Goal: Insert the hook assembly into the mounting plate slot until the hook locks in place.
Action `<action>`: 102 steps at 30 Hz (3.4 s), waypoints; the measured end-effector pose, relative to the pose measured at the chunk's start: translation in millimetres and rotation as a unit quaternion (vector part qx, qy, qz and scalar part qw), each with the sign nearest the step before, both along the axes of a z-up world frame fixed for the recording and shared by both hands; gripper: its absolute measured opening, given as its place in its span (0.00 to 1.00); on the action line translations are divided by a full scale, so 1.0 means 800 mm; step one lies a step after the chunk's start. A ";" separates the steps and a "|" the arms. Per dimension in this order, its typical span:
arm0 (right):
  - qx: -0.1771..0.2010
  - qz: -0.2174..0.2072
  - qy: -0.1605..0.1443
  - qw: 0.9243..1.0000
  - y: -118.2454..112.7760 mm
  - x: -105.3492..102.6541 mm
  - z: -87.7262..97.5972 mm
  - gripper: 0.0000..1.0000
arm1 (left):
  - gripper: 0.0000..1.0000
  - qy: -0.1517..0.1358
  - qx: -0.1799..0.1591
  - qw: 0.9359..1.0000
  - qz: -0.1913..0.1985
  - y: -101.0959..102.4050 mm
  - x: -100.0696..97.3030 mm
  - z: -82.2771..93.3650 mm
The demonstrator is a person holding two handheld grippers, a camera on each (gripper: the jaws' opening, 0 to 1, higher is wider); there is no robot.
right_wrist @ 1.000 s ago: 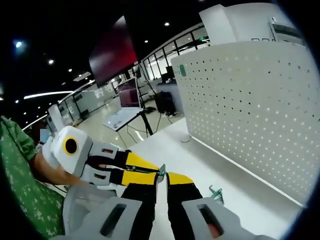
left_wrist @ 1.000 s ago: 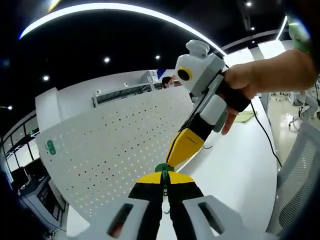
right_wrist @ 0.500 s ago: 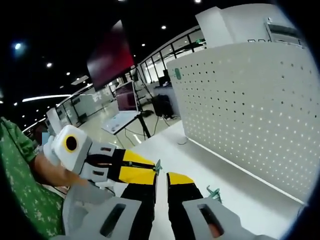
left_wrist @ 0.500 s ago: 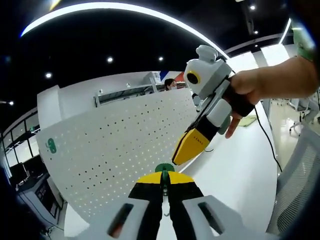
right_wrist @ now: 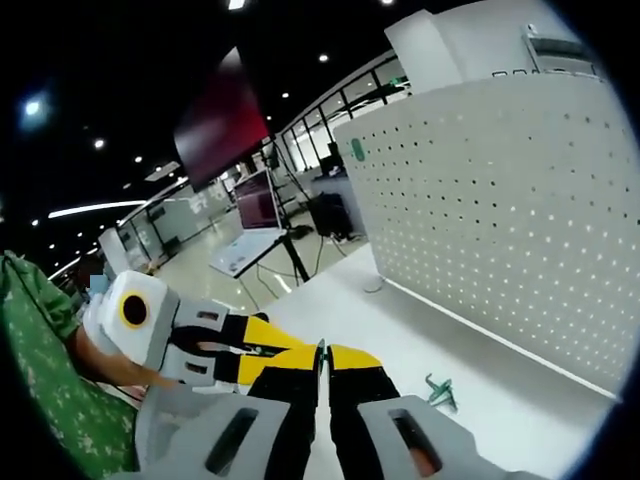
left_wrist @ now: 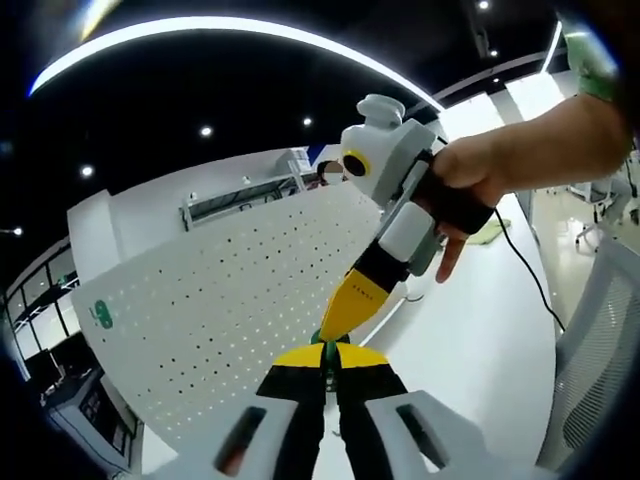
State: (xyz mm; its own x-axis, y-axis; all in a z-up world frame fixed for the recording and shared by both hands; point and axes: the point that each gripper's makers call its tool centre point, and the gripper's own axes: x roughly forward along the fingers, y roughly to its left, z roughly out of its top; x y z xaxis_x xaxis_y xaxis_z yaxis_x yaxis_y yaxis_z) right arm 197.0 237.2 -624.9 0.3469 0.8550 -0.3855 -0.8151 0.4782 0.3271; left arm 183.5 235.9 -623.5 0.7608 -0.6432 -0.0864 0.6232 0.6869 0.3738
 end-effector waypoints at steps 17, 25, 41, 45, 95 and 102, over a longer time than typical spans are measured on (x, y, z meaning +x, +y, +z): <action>-0.012 -0.003 -0.021 1.000 -0.002 0.000 0.007 0.01 | 0.04 0.000 0.014 1.000 0.007 -0.001 0.001 0.000; -0.060 0.004 -0.072 0.996 0.003 -0.004 0.010 0.01 | 0.04 -0.002 0.021 1.000 0.013 0.001 0.001 0.000; -0.114 0.012 -0.131 0.985 0.009 -0.004 0.020 0.02 | 0.03 -0.010 0.008 1.000 0.017 0.005 -0.001 0.007; -0.108 0.012 -0.137 0.985 0.011 -0.004 0.025 0.03 | 0.02 -0.009 0.004 1.000 0.018 0.006 -0.001 0.007; -0.003 -0.126 -0.221 0.967 -0.080 -0.006 0.080 0.34 | 0.03 -0.006 -0.089 0.993 0.072 0.054 0.029 0.052; -0.001 -0.135 -0.219 0.966 -0.091 -0.009 0.080 0.36 | 0.03 -0.011 -0.119 0.989 0.088 0.071 0.039 0.072</action>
State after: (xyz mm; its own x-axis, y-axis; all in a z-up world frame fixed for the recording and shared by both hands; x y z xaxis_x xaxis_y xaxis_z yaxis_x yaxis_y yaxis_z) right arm 189.5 164.4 -561.3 0.6876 0.7098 -0.1530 -0.7205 0.6931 -0.0226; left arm 215.0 292.5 -566.2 0.8627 -0.5010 0.0685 0.4800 0.8540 0.2008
